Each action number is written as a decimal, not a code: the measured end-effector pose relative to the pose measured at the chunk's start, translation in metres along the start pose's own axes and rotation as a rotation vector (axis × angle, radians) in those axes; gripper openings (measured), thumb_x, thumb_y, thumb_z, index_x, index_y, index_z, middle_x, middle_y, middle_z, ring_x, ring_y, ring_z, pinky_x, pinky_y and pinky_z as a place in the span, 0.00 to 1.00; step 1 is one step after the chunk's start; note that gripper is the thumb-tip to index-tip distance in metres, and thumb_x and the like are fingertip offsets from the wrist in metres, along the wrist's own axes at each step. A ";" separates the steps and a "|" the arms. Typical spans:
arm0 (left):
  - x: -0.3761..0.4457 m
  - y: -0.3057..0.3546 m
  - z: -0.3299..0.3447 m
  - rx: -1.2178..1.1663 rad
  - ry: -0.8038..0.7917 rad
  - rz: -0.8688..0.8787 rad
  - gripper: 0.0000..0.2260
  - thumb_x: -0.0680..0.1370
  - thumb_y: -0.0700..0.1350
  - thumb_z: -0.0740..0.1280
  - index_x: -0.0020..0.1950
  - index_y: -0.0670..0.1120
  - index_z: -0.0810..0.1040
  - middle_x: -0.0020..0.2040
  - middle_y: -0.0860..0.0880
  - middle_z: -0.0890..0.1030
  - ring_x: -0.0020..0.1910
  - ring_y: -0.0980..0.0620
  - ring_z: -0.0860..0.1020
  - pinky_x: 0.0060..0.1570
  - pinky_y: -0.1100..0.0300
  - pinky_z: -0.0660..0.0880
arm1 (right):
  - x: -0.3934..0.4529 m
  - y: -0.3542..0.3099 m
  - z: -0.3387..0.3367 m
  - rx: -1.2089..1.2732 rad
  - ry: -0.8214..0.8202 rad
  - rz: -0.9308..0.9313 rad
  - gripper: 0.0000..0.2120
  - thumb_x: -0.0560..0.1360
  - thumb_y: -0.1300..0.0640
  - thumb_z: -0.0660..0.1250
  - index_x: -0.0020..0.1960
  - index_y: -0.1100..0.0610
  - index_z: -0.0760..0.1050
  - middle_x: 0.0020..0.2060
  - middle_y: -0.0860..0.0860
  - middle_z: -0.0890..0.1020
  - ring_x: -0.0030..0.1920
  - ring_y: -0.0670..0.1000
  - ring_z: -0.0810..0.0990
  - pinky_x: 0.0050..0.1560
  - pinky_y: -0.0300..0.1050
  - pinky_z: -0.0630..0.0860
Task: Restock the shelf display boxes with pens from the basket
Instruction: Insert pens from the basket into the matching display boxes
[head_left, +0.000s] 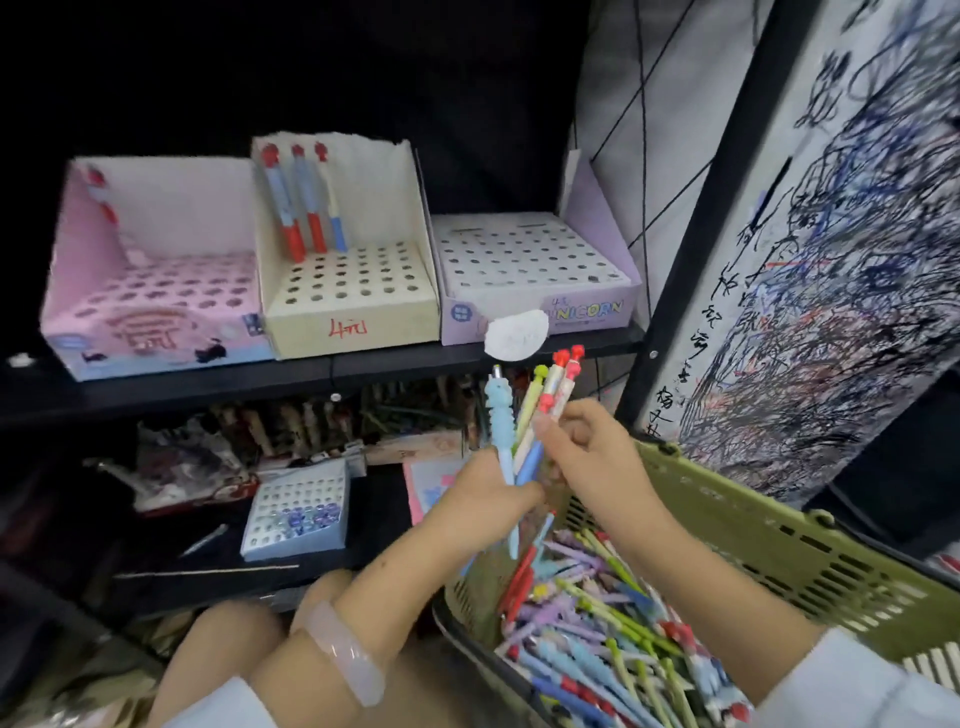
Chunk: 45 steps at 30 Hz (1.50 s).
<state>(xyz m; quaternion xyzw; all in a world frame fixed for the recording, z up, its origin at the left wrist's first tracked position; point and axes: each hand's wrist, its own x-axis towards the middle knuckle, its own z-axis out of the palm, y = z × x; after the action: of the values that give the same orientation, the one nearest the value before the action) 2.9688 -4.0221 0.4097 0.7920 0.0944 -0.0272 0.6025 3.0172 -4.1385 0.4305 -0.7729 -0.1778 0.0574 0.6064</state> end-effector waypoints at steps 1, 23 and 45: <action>-0.004 0.005 -0.012 0.009 0.008 0.047 0.06 0.74 0.38 0.64 0.38 0.44 0.69 0.31 0.46 0.68 0.28 0.53 0.68 0.30 0.65 0.64 | 0.005 -0.011 0.008 -0.016 0.008 -0.014 0.08 0.76 0.52 0.66 0.43 0.56 0.72 0.30 0.54 0.73 0.29 0.48 0.72 0.31 0.40 0.71; 0.013 0.066 -0.248 -0.328 0.795 0.194 0.08 0.80 0.51 0.60 0.44 0.50 0.73 0.30 0.49 0.75 0.19 0.61 0.72 0.18 0.68 0.69 | 0.188 -0.185 0.130 -0.081 0.138 -0.363 0.08 0.81 0.54 0.57 0.44 0.55 0.68 0.38 0.54 0.80 0.34 0.49 0.82 0.38 0.44 0.81; 0.017 0.060 -0.247 -0.488 0.485 0.168 0.12 0.77 0.50 0.65 0.49 0.42 0.76 0.25 0.51 0.77 0.22 0.54 0.72 0.22 0.63 0.72 | 0.174 -0.172 0.171 -0.093 -0.310 -0.233 0.16 0.78 0.48 0.61 0.45 0.60 0.79 0.35 0.51 0.79 0.35 0.48 0.77 0.40 0.36 0.75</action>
<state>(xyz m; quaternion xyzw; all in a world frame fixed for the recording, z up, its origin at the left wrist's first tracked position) 2.9792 -3.7983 0.5308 0.6130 0.1730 0.2347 0.7343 3.0920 -3.8874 0.5736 -0.7562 -0.3597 0.0971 0.5378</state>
